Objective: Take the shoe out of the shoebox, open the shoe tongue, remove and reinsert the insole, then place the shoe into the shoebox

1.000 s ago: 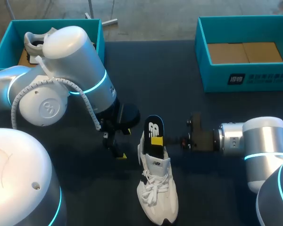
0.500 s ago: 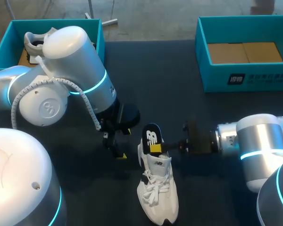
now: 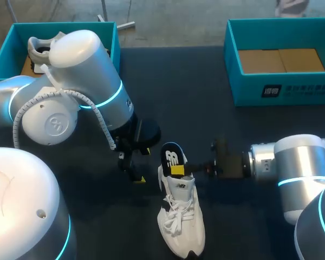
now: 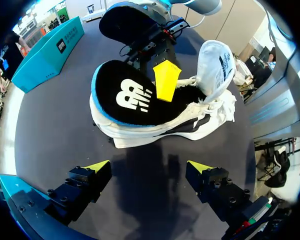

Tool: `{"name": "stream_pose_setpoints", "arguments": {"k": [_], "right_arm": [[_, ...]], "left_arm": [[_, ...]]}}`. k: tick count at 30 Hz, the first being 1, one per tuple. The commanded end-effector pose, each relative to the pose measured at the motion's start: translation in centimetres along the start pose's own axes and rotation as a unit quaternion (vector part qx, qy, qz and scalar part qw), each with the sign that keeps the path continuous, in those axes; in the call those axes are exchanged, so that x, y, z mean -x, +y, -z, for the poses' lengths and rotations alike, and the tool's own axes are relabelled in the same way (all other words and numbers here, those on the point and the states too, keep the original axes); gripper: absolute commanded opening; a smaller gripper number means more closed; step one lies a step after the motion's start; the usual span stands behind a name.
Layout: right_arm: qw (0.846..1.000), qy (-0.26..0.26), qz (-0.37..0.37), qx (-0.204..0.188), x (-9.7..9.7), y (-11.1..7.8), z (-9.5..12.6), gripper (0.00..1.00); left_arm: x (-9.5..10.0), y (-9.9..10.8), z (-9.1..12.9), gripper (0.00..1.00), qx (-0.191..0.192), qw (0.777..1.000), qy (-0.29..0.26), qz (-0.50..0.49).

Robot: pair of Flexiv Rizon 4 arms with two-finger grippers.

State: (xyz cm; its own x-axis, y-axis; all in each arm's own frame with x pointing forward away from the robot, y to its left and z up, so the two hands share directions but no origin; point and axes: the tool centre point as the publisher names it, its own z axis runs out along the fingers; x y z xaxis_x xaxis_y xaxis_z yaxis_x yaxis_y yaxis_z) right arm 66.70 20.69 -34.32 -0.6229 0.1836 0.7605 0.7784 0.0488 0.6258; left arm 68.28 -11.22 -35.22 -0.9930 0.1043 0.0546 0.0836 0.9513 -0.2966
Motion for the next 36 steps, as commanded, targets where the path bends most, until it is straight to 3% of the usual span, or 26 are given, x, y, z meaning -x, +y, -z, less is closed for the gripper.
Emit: {"name": "stream_pose_setpoints", "arguments": {"k": [1,9,11,13,22,29,36], "right_arm": [[1.0,0.0,0.004,0.007,0.1,0.5,0.1,0.34],[1.0,0.002,0.011,0.022,0.2,1.6,0.3,0.27],[1.0,0.001,0.006,0.025,0.4,1.7,0.3,0.18],[1.0,-0.001,-0.002,0.027,0.7,1.8,0.3,0.0],[0.998,-0.024,-0.055,0.022,1.8,0.5,0.4,0.0],[0.996,-0.037,-0.075,0.013,1.8,-1.4,0.5,0.0],[0.996,-0.047,-0.082,0.008,1.6,-1.8,0.6,0.0]], "left_arm": [[0.0,0.0,0.0,1.0,0.001,1.0,-0.001,0.0],[0.0,0.0,0.0,1.0,0.001,1.0,-0.001,0.0],[0.0,0.0,0.0,1.0,0.001,1.0,-0.001,0.0],[0.0,0.0,0.0,1.0,0.001,1.0,-0.001,0.0],[0.0,0.0,0.0,1.0,0.001,1.0,-0.001,0.0],[0.0,0.0,0.0,1.0,0.001,1.0,-0.001,0.0],[0.0,0.0,0.0,1.0,0.001,1.0,-0.001,0.0]]}}
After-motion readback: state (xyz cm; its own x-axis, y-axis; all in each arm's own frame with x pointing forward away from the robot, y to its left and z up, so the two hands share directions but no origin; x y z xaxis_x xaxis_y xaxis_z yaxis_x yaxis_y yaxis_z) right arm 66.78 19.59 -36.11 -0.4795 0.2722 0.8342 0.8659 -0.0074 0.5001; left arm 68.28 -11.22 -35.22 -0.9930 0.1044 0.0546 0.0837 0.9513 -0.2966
